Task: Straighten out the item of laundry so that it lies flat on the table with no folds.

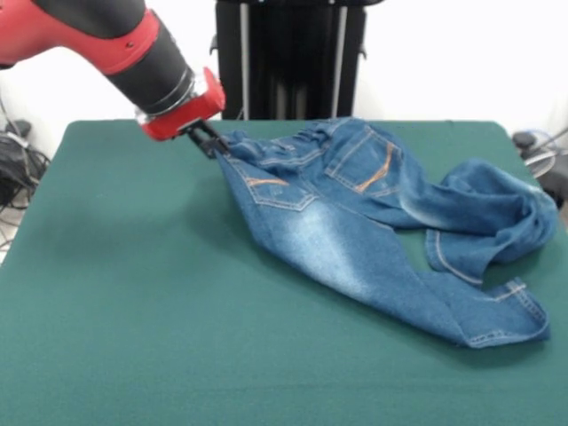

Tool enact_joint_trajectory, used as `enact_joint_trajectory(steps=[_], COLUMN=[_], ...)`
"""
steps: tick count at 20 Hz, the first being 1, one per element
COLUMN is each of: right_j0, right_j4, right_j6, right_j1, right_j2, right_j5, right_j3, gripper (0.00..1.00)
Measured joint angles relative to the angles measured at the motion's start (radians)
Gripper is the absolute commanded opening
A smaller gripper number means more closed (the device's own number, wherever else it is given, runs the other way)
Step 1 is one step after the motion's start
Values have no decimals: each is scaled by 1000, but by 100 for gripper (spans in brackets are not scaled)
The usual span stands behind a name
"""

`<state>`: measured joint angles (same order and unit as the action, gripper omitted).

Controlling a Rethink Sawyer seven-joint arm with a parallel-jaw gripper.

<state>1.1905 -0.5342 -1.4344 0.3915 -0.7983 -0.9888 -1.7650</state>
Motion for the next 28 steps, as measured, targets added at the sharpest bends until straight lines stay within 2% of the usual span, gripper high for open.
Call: enact_joint_trajectory(steps=[6,17,24,28], right_j0=[-14,-26,-36,-49], right_j4=[0,0,0,-2], right_j6=[100,114,117,132], right_j1=[1,34,61,67], right_j2=[0,0,0,0], right_j5=[-9,-23,-106,-176], right_j3=[60,80,130,192], gripper=[0,0,0,0])
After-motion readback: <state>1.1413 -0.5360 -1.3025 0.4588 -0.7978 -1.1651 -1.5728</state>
